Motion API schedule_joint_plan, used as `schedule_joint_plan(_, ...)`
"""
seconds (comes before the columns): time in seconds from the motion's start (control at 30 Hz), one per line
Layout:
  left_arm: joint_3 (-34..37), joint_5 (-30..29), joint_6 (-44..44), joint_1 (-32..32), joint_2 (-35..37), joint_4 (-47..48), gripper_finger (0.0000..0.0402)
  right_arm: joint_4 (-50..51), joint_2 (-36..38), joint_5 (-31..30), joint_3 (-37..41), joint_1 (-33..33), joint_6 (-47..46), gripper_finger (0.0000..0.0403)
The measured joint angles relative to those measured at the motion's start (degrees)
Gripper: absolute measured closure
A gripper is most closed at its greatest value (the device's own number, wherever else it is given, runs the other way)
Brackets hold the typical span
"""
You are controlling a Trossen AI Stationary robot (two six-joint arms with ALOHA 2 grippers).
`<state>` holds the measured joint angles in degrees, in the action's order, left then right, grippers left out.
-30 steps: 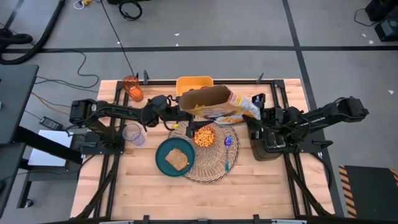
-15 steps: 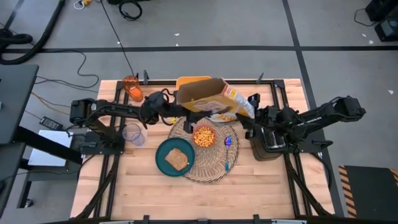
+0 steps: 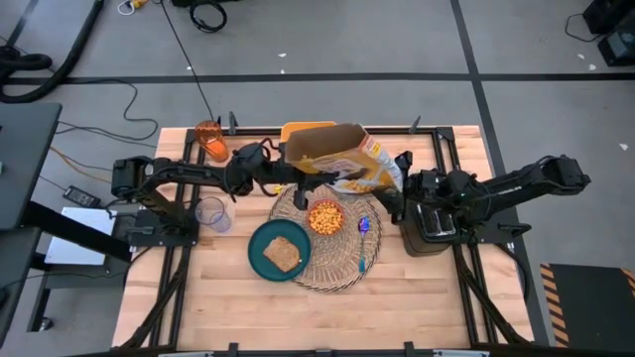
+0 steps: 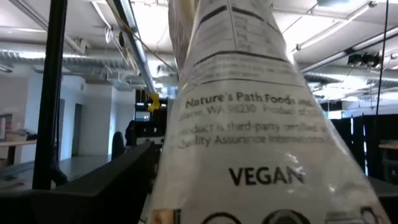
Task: Arrange a breakfast setting
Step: Pour the cereal from the yellow cereal box into the red bowl
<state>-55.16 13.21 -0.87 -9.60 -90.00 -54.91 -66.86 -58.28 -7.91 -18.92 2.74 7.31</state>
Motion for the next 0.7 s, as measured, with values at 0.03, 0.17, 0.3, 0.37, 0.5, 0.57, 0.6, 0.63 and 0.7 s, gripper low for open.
schedule_joint_plan(0.03, 0.0, 0.0, 0.1, -0.1, 0.3, 0.8, 0.0299, 1.5, 0.8, -0.1, 0.0, 0.0, -0.1, 0.0060)
schedule_joint_plan(0.17, 0.1, -0.1, 1.8, -0.6, 2.3, 6.7, 0.0304, 8.7, 5.1, -2.5, 0.0, 0.0, -0.3, 0.0042)
schedule_joint_plan(0.3, 0.1, 0.0, 4.2, -1.2, 5.2, 11.6, 0.0305, 20.6, 9.4, -3.5, -2.3, 0.0, -0.3, 0.0029)
schedule_joint_plan(0.37, 0.0, 0.0, 5.3, -1.4, 6.6, 15.8, 0.0305, 27.9, 10.8, -3.9, -5.1, -0.1, -0.3, 0.0026)
schedule_joint_plan(0.5, 0.1, -0.2, 6.5, -1.4, 6.0, 21.3, 0.0305, 41.5, 9.5, -4.2, -12.7, -1.1, -0.3, 0.0030)
schedule_joint_plan(0.57, 0.1, -0.3, 6.5, -1.3, 4.8, 21.7, 0.0305, 46.0, 7.5, -3.5, -16.1, -1.6, -0.7, 0.0035)
schedule_joint_plan(0.6, 0.1, -0.3, 6.6, -1.2, 4.3, 21.7, 0.0305, 47.9, 6.1, -2.5, -17.6, -1.9, -1.2, 0.0039)
schedule_joint_plan(0.63, 0.1, -0.3, 6.7, -1.1, 3.8, 21.5, 0.0305, 49.3, 4.7, -1.3, -18.8, -2.2, -1.8, 0.0044)
schedule_joint_plan(0.7, 0.1, -0.2, 6.7, -1.1, 3.0, 21.4, 0.0305, 51.2, 2.1, 1.3, -20.5, -2.6, -3.0, 0.0056)
